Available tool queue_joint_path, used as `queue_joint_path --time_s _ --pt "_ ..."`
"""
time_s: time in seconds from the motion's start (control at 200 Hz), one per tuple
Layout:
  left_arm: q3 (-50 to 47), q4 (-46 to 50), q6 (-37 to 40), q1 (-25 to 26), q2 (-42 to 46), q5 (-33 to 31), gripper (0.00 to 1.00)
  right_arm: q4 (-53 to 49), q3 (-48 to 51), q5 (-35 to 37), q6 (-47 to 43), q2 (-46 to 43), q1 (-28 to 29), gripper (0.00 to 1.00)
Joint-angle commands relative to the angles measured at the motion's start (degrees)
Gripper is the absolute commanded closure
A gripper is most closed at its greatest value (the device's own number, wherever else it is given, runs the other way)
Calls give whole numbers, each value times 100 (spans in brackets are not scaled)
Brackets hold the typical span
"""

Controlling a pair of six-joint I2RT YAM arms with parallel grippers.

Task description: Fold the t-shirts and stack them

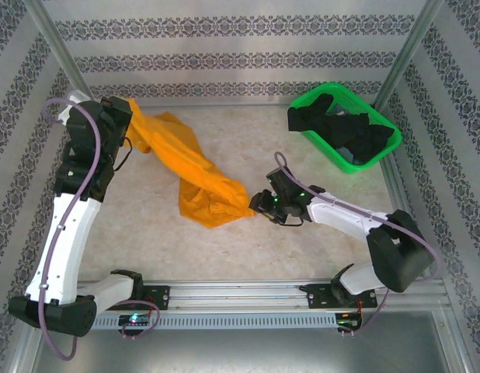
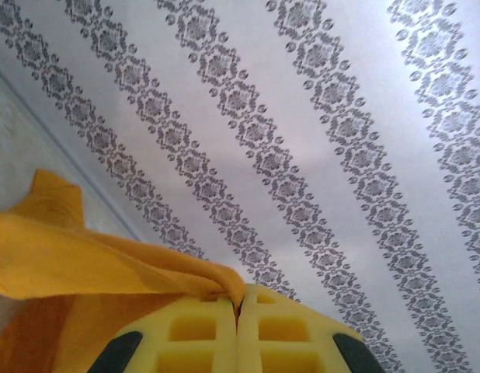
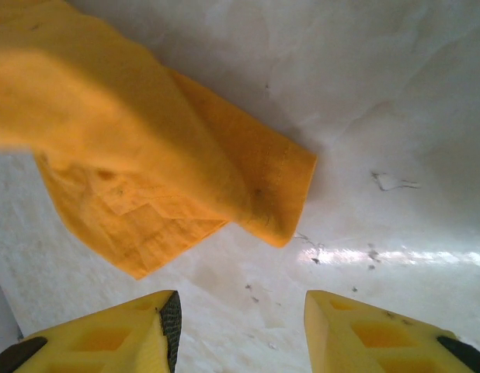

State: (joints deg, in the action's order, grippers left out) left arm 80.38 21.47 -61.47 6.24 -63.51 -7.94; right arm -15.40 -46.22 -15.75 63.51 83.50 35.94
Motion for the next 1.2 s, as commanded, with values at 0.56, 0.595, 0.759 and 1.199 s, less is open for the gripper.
queue_joint_path --time_s 0.56,0.595,0.759,1.199 --pt "-547 -118 406 -264 70 679 100 -445 -797 1106 -47 1452 434 58" --pt "-516 -117 436 -265 57 704 100 -343 -770 1113 -120 1494 374 59" --pt "-471 -127 463 -273 -30 794 100 -121 -1019 978 -376 1793 181 71" --pt "-374 -282 584 -405 -272 853 100 -909 -2027 1395 -1429 1213 -380 100"
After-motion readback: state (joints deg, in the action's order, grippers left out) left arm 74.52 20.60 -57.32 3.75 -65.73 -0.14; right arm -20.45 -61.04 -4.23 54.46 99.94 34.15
